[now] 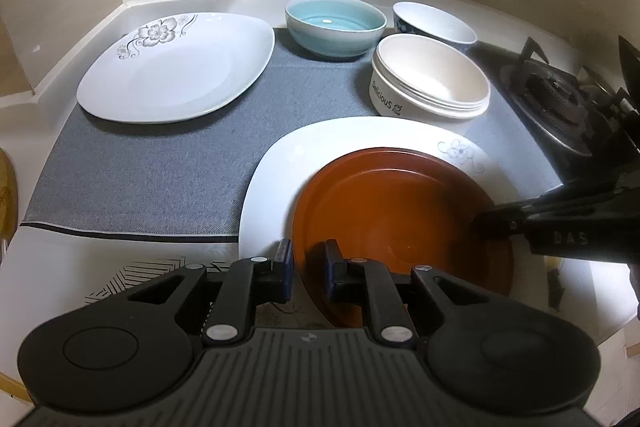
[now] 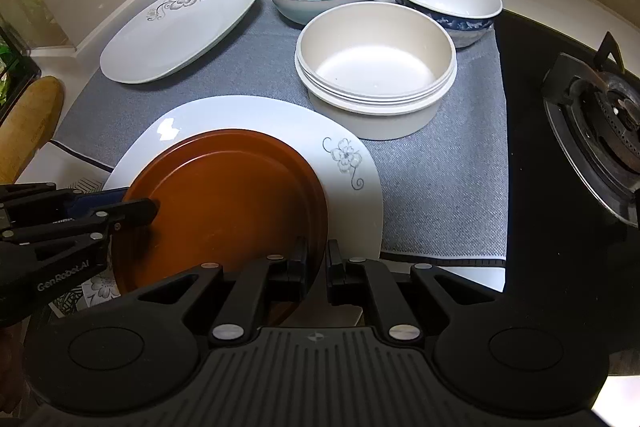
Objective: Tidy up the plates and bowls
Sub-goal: 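Lift the orange plate and lower it onto the small-flower white plate, then settle the orange plate on the white plate and open the left gripper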
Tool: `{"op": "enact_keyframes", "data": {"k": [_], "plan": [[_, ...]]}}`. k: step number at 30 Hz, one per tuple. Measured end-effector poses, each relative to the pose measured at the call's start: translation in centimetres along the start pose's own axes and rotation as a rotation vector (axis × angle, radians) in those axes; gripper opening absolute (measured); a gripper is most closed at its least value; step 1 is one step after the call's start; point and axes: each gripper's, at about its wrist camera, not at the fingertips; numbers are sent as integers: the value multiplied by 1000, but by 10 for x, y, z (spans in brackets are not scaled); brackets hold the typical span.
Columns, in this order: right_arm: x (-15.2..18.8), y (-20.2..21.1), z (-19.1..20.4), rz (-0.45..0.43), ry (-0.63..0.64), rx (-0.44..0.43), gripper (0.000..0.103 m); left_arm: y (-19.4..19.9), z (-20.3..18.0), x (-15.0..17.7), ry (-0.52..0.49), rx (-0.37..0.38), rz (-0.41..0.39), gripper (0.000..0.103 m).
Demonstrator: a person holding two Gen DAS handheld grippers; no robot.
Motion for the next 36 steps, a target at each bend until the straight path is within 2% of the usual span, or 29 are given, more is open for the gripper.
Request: {"op": "enact_keyframes", "data": {"k": [5,9,12,14,16,18,21,25,29,36], "plan": [[-2,-2,4,4,35,-1,12,0,-4,0,-11,-9,-2,24],[-1,-2,5,8,45,-7,13,4,-2,-1,6,-19,-9,29],[-1,-2,4,18,38,-17,13,10,1,-1,23,-29,-23,38],[0,-1,3,22,32,-20,13,15,4,-2,35,-37,-33,39],[0,1,3,25,28,-16,13,25,8,-6,52,-46,-60,39],[0,7,2,18,22,-15,14,38,11,-9,54,-75,-118,39],[-2,20,0,-30,9,-20,14,50,19,-8,69,-120,-165,41],[-1,32,-12,-97,-31,7,14,42,32,2,128,-139,-96,41],[4,27,-24,-82,-68,40,13,37,35,8,161,-117,-60,41],[10,19,-30,-41,-96,37,14,35,37,13,179,-95,-40,41]]}}
Point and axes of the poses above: each gripper's, at about its wrist camera, not at the fingertips, and y roughly against the way its jaws point, z to its left, x to its underside, and after that the axes turned 13 degrees about -z, right-handed
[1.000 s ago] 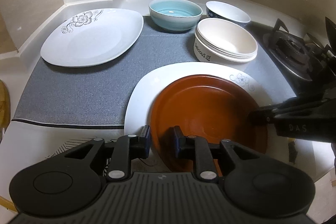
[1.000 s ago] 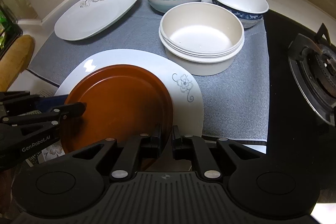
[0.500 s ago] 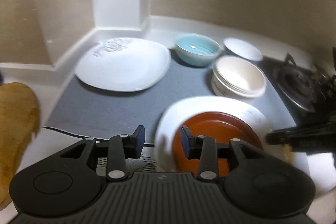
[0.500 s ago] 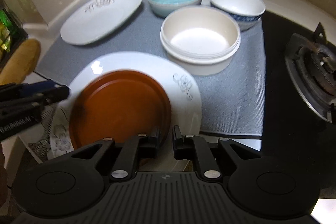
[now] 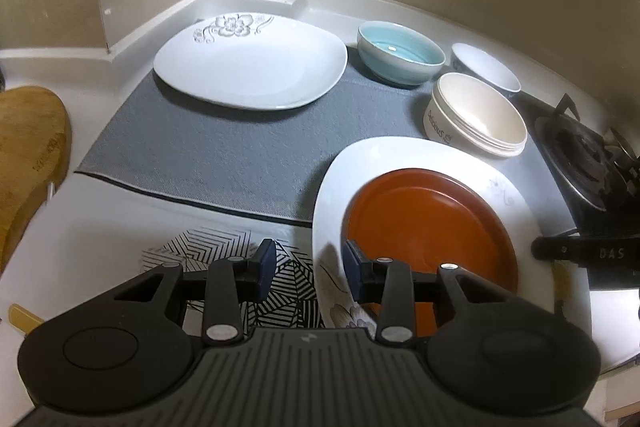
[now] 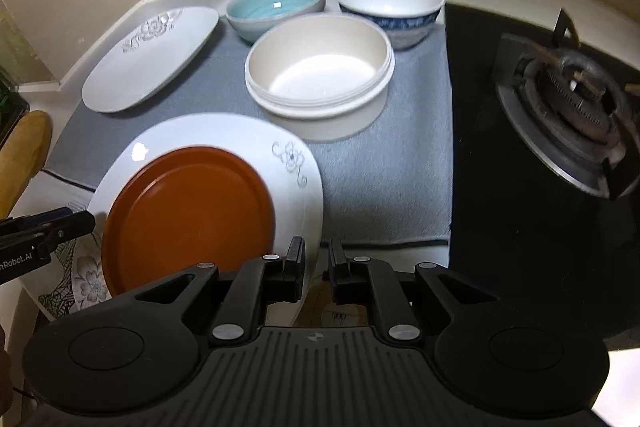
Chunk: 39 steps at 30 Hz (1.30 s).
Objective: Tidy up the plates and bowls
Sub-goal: 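Settle the orange plate on the white plate and open the left gripper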
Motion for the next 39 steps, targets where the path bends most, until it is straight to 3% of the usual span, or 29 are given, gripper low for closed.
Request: {"op": "enact_keyframes", "data": {"k": [2,4,10,30,36,38,39], "plan": [[2,-1,-1,0,1,-5,14,-2,2,2,14,6,17,39],[2,-2,-1,9,2,-13,14,-5,2,3,28,17,30,27],[5,-4,1,40,-9,-44,17,-6,-1,6,24,49,43,17],[13,6,9,47,16,-58,15,3,2,9,10,44,51,16],[14,6,13,49,26,-42,18,1,1,9,16,50,57,20],[13,4,14,52,30,-41,20,1,1,9,16,40,58,28],[13,4,14,53,30,-38,20,1,1,9,14,30,59,37]]}}
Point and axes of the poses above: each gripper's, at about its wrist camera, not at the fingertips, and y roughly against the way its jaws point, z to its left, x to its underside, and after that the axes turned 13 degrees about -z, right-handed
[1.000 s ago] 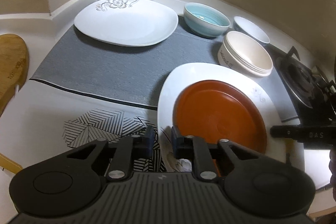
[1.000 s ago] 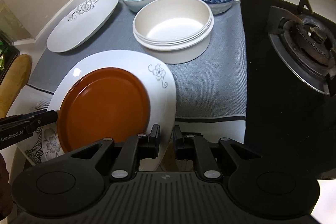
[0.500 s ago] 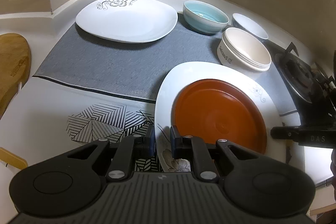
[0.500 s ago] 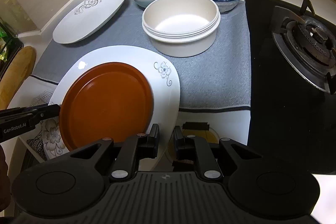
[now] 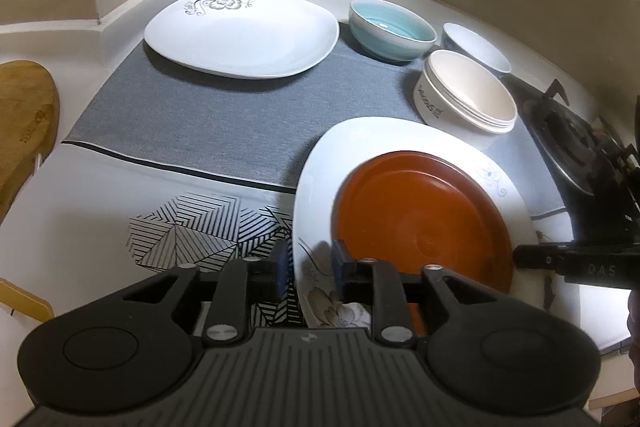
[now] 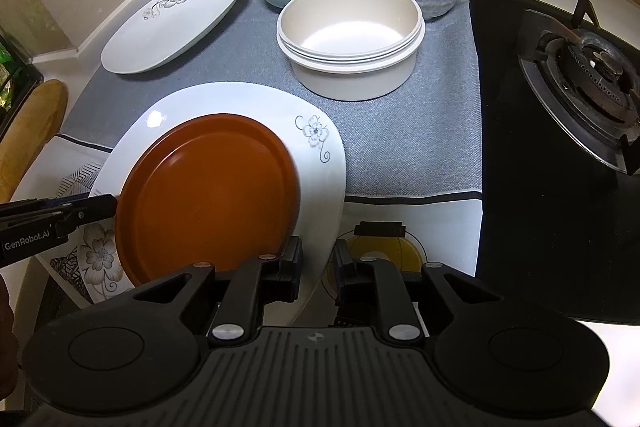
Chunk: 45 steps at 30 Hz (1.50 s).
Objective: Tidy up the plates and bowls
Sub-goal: 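Settle the orange plate on the white plate and open the left gripper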
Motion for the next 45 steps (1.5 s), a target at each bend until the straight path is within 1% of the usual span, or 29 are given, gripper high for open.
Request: {"op": "enact_keyframes", "data": {"k": [1,7,15,23,25,28,31,38,45], "plan": [[0,0,0,-1,-6,3,20,0,0,0,1,-11,1,44],[0,0,-3,-10,-25,13,20,4,3,-2,11,-36,-11,53],[2,0,-5,-7,-25,-12,20,8,-3,-2,11,-51,-15,53],[3,1,-11,-10,-24,-45,20,15,-14,-1,6,-70,-40,54],[4,2,-12,-11,-23,-55,20,17,-17,0,2,-69,-45,59],[5,3,-14,-13,-20,-72,20,17,-24,3,-12,-67,-39,64],[6,3,-14,-10,-13,-89,20,17,-30,4,-28,-77,-33,64],[9,6,-18,-13,-14,-121,20,27,-38,2,-28,-119,-63,64],[12,12,-21,-36,13,-142,20,39,-50,3,-56,-131,-91,64]]}}
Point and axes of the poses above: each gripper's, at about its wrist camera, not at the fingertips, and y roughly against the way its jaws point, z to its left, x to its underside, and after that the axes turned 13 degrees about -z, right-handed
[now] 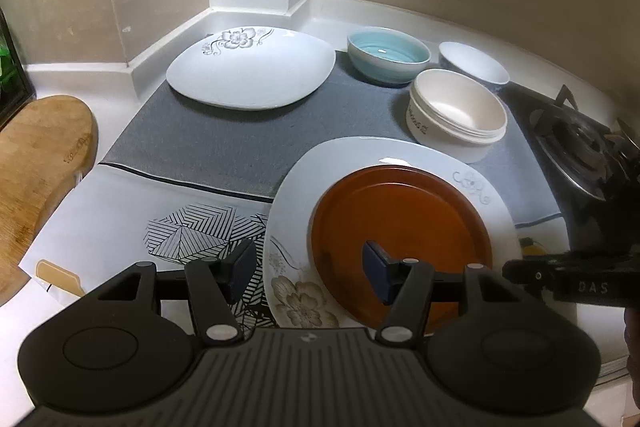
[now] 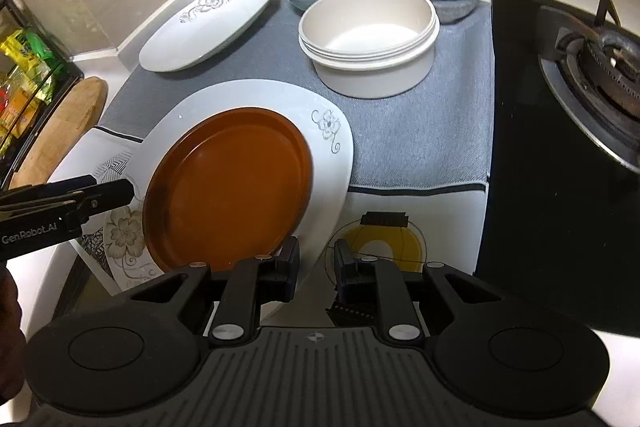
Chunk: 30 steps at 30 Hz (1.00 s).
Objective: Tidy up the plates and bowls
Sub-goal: 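Settle the orange plate on the white plate and open the left gripper, then move the left gripper to the rim of the square flower-print plate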
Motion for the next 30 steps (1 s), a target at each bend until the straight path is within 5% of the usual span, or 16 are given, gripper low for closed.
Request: {"op": "enact_keyframes", "data": {"k": [25,27,30], "plan": [[-4,30,-6,-91,-23,42,20,19,-8,-16,-1,34,-53,63],[-6,31,-9,-88,-48,51,20,20,-4,-17,11,36,-77,55],[-9,34,-7,-117,-30,50,20,16,5,-16,23,13,-73,26]]}}
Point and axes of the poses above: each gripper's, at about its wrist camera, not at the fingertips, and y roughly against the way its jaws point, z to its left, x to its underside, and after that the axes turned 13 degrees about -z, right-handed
